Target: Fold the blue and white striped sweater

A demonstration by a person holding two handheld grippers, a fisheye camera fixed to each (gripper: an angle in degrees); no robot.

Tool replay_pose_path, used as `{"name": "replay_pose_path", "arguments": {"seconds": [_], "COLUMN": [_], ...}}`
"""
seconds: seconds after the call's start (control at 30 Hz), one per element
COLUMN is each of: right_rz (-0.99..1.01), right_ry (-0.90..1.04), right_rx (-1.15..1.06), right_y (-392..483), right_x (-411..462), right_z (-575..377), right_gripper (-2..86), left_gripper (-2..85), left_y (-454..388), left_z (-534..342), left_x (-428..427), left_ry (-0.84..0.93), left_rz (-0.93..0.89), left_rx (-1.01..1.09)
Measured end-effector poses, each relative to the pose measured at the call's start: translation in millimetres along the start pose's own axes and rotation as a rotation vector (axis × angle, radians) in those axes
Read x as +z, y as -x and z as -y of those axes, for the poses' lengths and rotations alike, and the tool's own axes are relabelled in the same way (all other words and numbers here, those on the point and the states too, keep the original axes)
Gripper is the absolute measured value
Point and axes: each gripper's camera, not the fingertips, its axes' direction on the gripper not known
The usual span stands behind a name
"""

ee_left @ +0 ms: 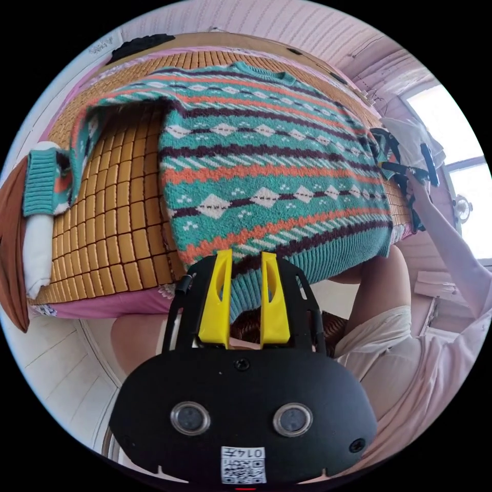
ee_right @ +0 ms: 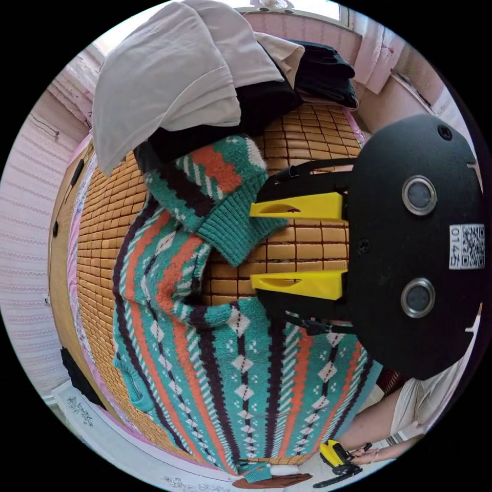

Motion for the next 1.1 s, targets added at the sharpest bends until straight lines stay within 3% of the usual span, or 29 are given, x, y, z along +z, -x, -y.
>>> {"name": "replay_pose_path", "arguments": {"seconds": [0.3, 0.47, 0.77, 0.93, 1.1], "right_rz": [0.066, 0.161, 0.278, 0.399, 0.382], "right_ry": [-0.044, -0.059, -0.304, -0.397, -0.340], "right_rx": [0.049, 0.093, 0.029, -0.028, -0.040], "right_y": [-28.2, -48.9, -87.2, -99.1, -97.4], "right_x": [-0.8, -10.0, -100.9, -142.2, -118.2], "right_z": [2.9, -4.7, -34.1, -36.7, -37.3], "right_gripper": [10.2, 1.0, -0.3, -0.4, -0.5], "left_gripper": [7.9, 7.9, 9.1, 9.4, 10.2], "left_y": [-7.2, -11.8, -13.6, -34.2, -64.9], "left_z": [-0.1, -1.8, -16.8, -13.8, 7.5], "left_x": [2.9, 4.4, -17.5, -42.3, -31.3], "left_ry": [0.000, 0.002, -0.116, -0.240, -0.209], "left_rz": [0.004, 0.016, -0.066, -0.182, -0.270], "left_rx": [0.032, 0.028, -0.011, 0.105, 0.229]}}
